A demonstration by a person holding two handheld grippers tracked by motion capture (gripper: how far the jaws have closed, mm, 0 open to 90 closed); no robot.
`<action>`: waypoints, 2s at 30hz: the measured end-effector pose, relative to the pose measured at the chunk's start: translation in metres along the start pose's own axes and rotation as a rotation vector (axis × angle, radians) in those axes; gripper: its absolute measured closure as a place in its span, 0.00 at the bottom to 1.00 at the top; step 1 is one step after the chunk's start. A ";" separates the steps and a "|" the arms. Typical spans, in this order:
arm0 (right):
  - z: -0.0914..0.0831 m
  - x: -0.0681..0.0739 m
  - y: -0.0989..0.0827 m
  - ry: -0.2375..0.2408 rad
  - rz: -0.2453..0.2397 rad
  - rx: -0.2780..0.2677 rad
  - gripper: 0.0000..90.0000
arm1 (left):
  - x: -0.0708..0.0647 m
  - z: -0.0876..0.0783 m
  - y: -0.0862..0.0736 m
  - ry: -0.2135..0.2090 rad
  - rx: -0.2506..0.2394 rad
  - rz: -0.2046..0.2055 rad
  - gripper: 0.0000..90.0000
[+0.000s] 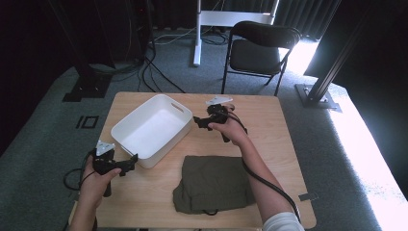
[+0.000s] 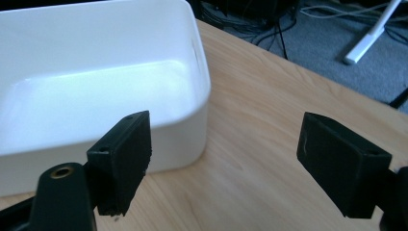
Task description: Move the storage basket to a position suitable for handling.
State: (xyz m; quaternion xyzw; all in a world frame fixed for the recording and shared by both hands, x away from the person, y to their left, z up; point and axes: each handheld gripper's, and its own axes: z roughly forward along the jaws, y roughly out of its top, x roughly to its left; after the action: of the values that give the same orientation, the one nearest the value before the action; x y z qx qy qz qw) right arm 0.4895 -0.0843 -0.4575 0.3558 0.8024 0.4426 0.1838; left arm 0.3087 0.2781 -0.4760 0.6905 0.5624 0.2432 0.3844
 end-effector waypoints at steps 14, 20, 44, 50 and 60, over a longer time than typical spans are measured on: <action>0.044 0.006 0.023 -0.070 -0.068 0.007 0.45 | 0.003 0.008 0.004 0.028 -0.029 -0.075 0.01; 0.061 0.007 0.026 -0.072 -0.099 0.041 0.60 | 0.000 0.015 0.003 0.022 -0.015 -0.072 0.01; 0.063 0.017 0.023 -0.065 -0.094 0.127 0.93 | 0.001 0.031 -0.003 0.034 -0.051 -0.183 0.37; 0.058 0.017 0.020 -0.083 -0.089 0.135 0.93 | 0.001 0.032 0.002 0.030 -0.030 -0.219 0.47; 0.044 0.014 0.012 -0.095 -0.061 0.139 0.92 | -0.008 0.037 0.012 0.099 -0.022 -0.190 0.60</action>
State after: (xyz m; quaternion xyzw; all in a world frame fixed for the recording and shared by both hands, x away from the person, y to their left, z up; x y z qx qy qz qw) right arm 0.5116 -0.0448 -0.4708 0.3636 0.8320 0.3626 0.2100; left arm 0.3424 0.2602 -0.4868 0.6169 0.6409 0.2459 0.3851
